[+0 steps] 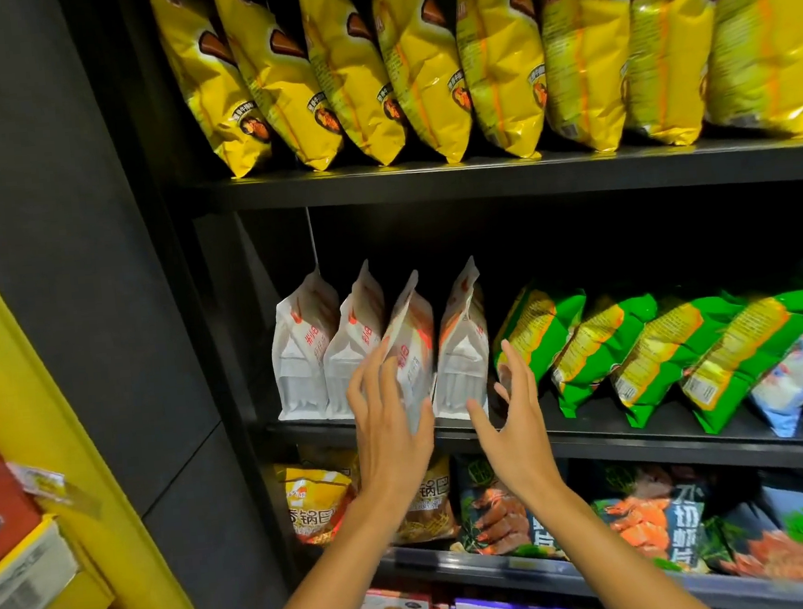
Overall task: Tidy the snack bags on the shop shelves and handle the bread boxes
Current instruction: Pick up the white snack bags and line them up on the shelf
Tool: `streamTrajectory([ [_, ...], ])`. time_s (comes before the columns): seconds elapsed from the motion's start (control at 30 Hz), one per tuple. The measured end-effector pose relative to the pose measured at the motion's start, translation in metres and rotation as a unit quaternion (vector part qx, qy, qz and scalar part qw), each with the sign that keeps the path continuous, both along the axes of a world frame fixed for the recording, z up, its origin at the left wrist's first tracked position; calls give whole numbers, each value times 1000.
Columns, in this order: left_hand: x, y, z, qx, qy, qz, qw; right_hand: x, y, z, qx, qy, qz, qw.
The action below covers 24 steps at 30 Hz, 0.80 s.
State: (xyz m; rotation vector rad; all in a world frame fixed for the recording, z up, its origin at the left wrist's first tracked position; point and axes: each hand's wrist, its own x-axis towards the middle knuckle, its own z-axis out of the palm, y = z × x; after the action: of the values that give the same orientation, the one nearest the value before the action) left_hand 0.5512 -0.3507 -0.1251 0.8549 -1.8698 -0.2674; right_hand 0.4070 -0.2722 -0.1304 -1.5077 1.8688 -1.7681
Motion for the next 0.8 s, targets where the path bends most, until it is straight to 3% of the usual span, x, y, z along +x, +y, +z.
streamTrajectory([
  [0.33,56,35,9,-4,191,-14,982,37,21,12,-118,-1,9,993],
  [0.43,87,42,24,-36,199,-21,979,51,22,13,-143,-27,20,989],
  [0.5,110,43,29,-6,212,-39,977,59,18,16,-149,-40,32,988],
  [0.8,171,59,33,142,297,-128,935,94,17,45,-25,-162,216,963],
])
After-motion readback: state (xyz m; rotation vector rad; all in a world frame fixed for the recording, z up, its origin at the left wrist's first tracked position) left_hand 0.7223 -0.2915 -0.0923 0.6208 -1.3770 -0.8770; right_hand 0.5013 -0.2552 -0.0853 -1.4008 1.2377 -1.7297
